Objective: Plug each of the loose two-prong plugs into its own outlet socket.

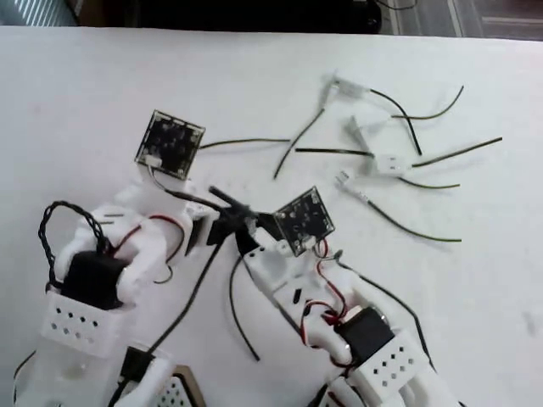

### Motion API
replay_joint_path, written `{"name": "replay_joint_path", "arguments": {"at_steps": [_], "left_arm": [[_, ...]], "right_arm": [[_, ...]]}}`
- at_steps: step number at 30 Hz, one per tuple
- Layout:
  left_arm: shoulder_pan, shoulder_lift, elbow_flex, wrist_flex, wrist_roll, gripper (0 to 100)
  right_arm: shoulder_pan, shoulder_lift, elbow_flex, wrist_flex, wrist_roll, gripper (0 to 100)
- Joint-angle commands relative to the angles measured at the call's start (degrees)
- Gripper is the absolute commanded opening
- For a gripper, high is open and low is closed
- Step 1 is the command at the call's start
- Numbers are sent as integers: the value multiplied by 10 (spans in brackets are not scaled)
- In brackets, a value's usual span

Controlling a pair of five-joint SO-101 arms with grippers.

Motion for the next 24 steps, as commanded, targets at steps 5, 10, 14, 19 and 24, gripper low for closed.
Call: {"name": "replay_joint_path", "arguments": {"at_steps": [5,10,14,19,24], "left_arm": [[65,-15,-24,11,5,339],[-36,-15,-24,6,3,339],[-164,-14,-11,9,1,339],[-286,-15,70,-11,1,339],[-326,-15,178,-95,-20,339]], "right_arm": [[-3,-7,-4,-7,2,18],[25,-7,-6,29,5,18],[54,-6,-7,53,67,17],[58,51,-19,54,100,17],[58,206,-99,54,119,18]]}}
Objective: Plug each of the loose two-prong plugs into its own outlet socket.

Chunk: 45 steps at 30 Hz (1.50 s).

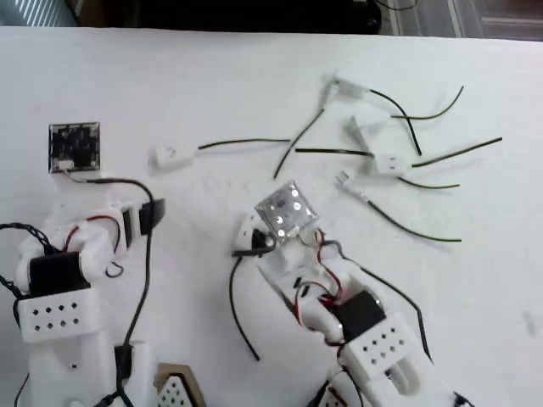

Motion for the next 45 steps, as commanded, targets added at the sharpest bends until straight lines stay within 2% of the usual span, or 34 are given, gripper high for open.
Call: {"name": "replay_joint_path", "arguments": {"at_steps": [1,7,13,17,22,26,33,37,41,45], "left_arm": [[-26,-7,76,-76,-28,339],[68,-2,116,-84,-61,345],[177,-1,116,-84,-56,369],[234,25,84,-72,-33,369],[283,177,-36,-24,-30,369],[313,314,-113,-25,-9,369],[368,490,-157,-99,1,353],[382,551,-178,-110,-75,277],[366,580,-210,-111,-165,176],[349,594,-235,-114,-263,146]], "right_arm": [[7,132,-96,2,33,18],[74,201,-156,2,35,18],[182,207,-155,-3,-18,18],[220,207,-153,-3,-21,18],[236,207,-126,-29,-22,18],[247,207,-95,-73,-46,18],[281,207,-91,-79,-45,18],[281,207,-90,-79,-46,18],[281,207,-89,-79,-47,18],[281,207,-89,-77,-48,18]]}}
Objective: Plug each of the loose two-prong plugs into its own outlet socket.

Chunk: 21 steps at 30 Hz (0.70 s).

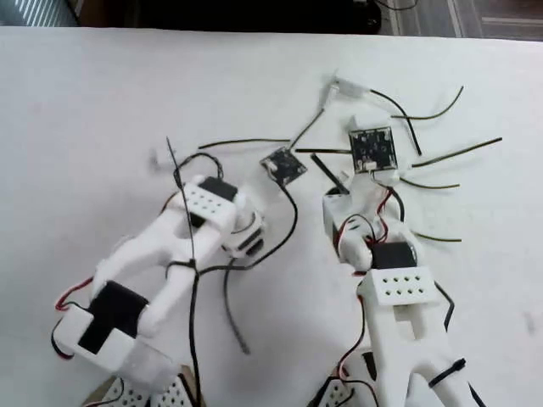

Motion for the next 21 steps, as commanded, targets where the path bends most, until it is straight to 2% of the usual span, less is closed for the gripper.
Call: {"name": "replay_joint_path", "arguments": {"at_steps": [1,5,7,11,16,21], "left_arm": [[-26,9,-48,-9,-118,146],[-36,23,-69,-9,-238,153],[-43,28,-74,-9,-267,196],[-59,15,-81,-9,-214,314],[-101,-59,-73,1,-167,322],[-180,-170,-31,25,-112,321]], "right_arm": [[6,0,-3,-8,-4,18],[6,0,-3,-8,-4,18],[6,0,-2,-8,-4,18],[6,0,-2,-7,-4,18],[5,0,-2,-7,0,19],[-23,0,-21,29,24,19]]}}
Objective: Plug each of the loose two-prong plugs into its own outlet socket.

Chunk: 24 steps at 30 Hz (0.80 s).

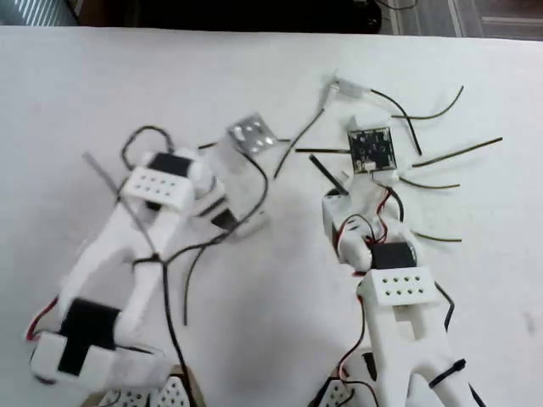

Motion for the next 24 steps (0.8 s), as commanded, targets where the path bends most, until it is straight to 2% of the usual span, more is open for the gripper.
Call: {"name": "replay_joint_path", "arguments": {"at_steps": [1,6,10,18,24], "left_arm": [[-83,-128,33,11,69,321],[-188,-223,118,11,183,321],[-240,-269,193,7,230,321],[-249,-309,325,-105,260,320],[-254,-313,347,-119,260,320]], "right_arm": [[-36,0,-26,35,28,19],[-131,1,-41,42,35,19],[-186,48,-84,45,32,19],[-210,221,-195,41,31,19],[-226,276,-206,-5,30,19]]}}
